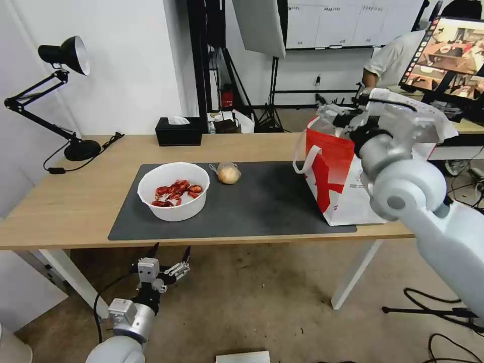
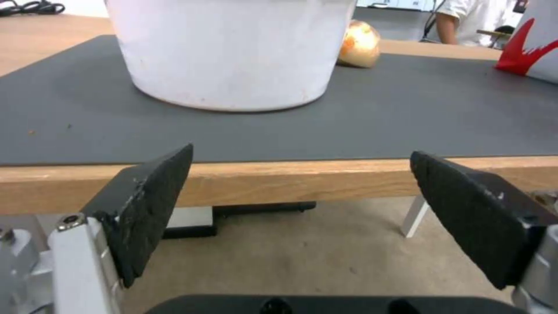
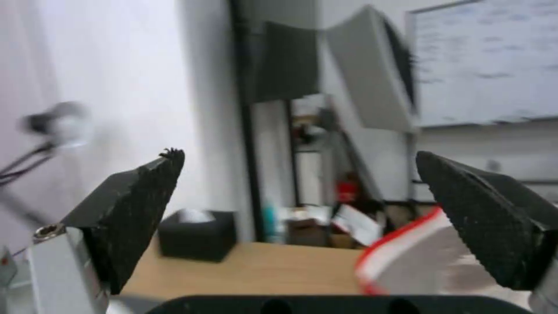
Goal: Pick up the trash from the table and place it into the takeout bag.
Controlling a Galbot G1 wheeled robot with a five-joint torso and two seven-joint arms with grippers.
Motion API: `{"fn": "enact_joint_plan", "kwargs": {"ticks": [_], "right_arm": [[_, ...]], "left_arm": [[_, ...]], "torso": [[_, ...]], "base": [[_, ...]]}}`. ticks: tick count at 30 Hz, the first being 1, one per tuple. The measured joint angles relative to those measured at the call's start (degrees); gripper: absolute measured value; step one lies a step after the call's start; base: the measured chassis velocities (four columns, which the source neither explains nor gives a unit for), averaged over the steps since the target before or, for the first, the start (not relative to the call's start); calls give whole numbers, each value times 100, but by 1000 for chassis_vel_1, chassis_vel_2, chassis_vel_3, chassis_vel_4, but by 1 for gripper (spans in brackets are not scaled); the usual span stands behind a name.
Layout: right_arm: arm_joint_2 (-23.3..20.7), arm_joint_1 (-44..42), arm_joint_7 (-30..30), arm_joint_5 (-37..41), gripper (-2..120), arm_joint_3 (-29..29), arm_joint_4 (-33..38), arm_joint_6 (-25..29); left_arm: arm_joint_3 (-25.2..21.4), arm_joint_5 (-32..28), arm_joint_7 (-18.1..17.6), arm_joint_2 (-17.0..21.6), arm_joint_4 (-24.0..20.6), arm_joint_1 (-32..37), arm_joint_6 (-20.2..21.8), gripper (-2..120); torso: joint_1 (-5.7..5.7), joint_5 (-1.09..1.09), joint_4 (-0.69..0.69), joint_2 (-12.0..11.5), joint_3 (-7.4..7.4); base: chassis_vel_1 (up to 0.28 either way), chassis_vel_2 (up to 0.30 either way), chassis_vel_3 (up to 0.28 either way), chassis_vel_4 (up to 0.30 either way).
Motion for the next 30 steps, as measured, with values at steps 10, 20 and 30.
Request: {"fn": "enact_joint_plan", "kwargs": {"ticks": [10, 20, 30], "right_arm": [[-29, -1905, -707, -1187, 100, 582, 677, 526], [522, -3710, -680, -2668, 100, 831, 726, 1059], [1499, -5462, -106, -4407, 100, 841, 462, 1673]], "left_arm": [[37, 12, 24, -68, 48, -61, -34, 100], [8, 20, 33, -64, 66, -39, -62, 100], [-9, 35, 41, -90, 99, -28, -125, 100]], "torso": [[0, -1, 0, 0, 0], [0, -1, 0, 0, 0], [0, -1, 0, 0, 0]], "base": [[0, 0, 0, 0], [0, 0, 0, 0], [0, 0, 0, 0]]}}
